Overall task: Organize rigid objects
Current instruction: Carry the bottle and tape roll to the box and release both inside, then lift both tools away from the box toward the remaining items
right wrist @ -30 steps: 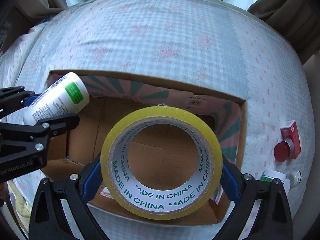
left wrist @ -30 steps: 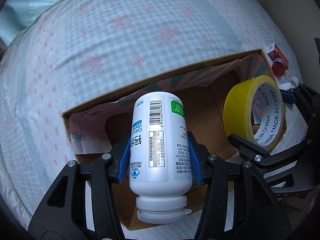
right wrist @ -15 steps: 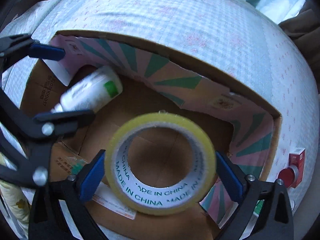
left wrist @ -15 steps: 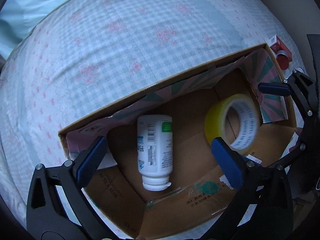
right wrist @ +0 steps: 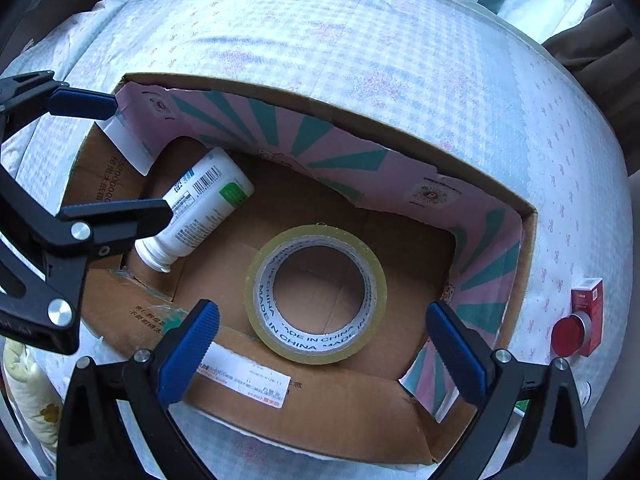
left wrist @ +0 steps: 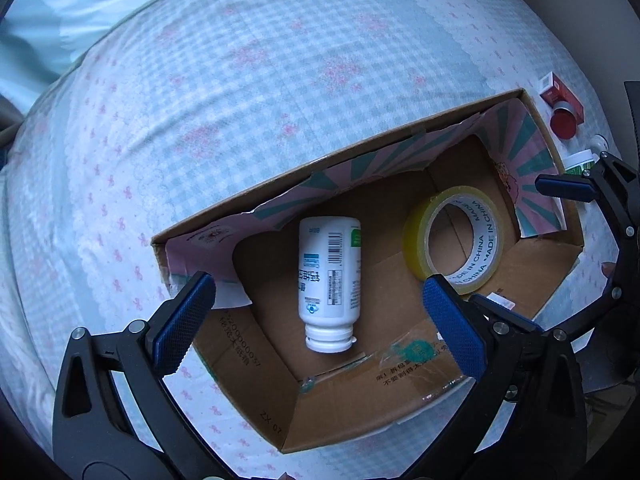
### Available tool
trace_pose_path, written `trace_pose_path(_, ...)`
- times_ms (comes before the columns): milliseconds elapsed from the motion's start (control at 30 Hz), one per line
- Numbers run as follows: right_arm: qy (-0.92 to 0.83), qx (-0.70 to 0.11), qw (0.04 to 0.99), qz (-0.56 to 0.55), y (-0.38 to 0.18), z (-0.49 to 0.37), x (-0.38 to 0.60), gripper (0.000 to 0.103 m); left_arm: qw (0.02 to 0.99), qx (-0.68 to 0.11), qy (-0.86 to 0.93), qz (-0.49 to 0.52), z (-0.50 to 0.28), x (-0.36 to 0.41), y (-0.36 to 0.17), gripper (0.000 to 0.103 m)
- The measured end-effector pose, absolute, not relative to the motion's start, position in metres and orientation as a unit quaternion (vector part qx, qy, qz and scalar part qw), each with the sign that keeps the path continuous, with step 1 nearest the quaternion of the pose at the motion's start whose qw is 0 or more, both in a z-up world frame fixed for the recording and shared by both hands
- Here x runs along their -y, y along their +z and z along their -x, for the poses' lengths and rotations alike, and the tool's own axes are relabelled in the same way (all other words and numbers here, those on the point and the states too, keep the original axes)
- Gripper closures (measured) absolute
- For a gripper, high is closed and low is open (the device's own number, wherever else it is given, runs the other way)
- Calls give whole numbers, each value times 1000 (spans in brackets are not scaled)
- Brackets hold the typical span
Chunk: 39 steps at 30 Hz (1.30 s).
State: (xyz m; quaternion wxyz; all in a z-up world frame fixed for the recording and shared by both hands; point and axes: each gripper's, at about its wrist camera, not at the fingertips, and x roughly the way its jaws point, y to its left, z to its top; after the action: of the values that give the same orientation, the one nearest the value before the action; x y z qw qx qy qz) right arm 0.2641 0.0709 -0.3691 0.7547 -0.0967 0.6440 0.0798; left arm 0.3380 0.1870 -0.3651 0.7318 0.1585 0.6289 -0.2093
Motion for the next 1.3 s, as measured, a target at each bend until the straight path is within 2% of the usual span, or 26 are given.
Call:
trace_pose_path(300, 62, -643, 760, 78, -321, -240, -67, 0, 758, -611, -182, -138, -312, -200, -303, 0)
trace_pose_path(467, 43, -635, 770, 34, -277, -216, -57, 0, 781, -595, -166, -92, -284, -217, -253, 0)
trace_pose_path(767, -43, -572, 819, 8, -196, -149, -19, 0, 816, -550, -161, -69, -224, -207, -185, 0)
trace_pose_path(1067, -85, -528, 844, -47, -152, -86, 80, 0, 819, -541, -175, -76, -173, -140, -160, 0)
trace_pose_path(1300, -78, -506, 859, -19, -150, -60, 180, 0, 818, -548, -159, -75, -139, -56, -166, 0)
